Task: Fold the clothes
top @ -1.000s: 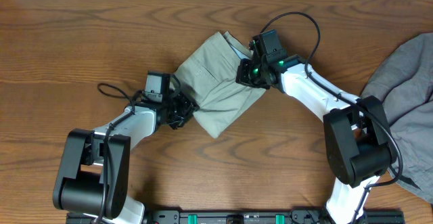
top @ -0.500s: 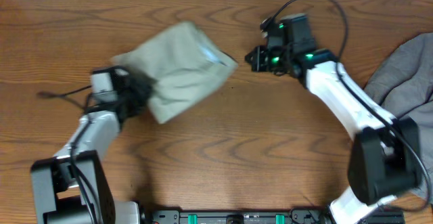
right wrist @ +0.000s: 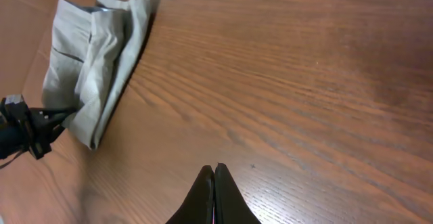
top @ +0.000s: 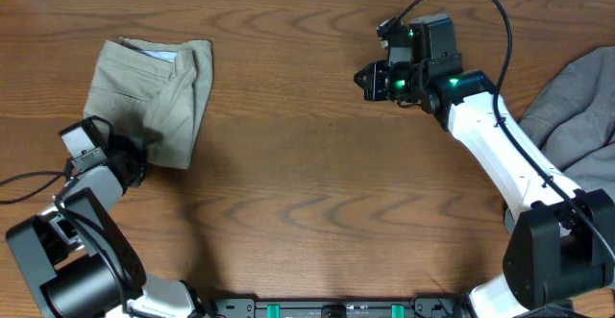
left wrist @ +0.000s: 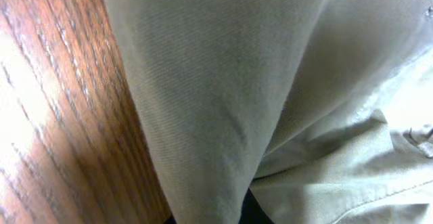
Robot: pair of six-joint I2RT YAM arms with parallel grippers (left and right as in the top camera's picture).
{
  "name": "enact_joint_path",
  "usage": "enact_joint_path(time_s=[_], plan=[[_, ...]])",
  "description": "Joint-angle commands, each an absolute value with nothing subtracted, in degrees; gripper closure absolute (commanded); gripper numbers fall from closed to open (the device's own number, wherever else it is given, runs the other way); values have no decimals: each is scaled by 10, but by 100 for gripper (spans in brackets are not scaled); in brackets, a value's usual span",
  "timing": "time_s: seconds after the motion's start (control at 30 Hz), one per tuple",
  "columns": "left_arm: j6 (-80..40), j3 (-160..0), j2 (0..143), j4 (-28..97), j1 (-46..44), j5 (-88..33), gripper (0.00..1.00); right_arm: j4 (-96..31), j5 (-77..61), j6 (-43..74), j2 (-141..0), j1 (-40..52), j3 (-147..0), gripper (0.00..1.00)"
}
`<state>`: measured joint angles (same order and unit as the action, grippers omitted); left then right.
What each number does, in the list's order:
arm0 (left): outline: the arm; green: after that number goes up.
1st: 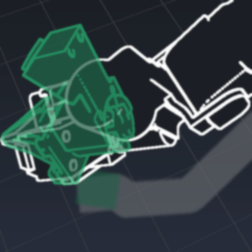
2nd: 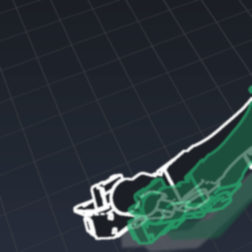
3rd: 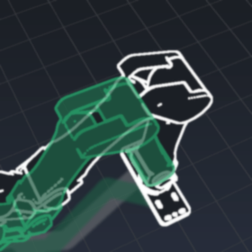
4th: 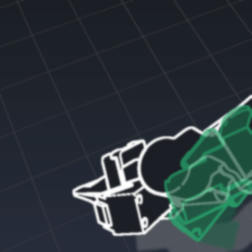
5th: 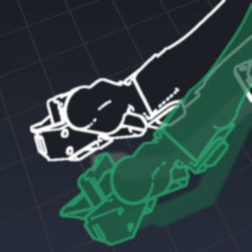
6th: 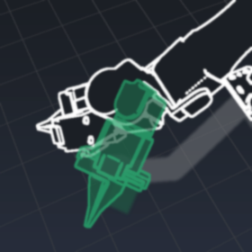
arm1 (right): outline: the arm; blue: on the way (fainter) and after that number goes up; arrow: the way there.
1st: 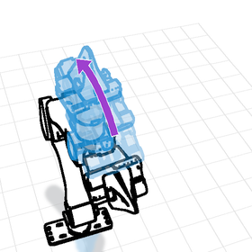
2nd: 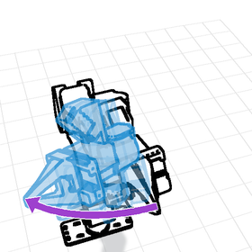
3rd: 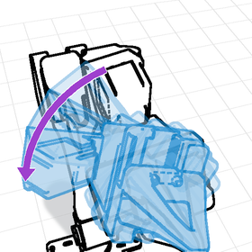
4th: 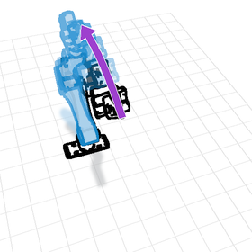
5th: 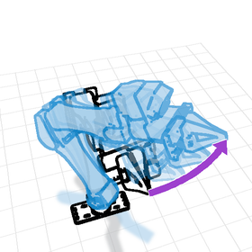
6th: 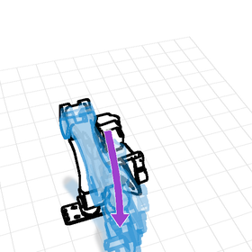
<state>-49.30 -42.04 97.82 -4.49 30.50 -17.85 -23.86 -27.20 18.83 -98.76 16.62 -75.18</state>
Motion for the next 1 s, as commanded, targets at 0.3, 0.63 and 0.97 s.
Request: enact_joint_path(time_s=[0.3, 0.63, 0.97], plan=[[-361, -427, 975, -25, 313, -260, 2, -260, -259, 175, -989, 164, -753, 89], [-108, -488, 758, 261, 309, -264, 1, -264, -259, 175, -952, 110, -753, 62], [123, -618, 563, 416, 202, -248, 12, -267, -237, 73, -823, 49, -753, 45]])
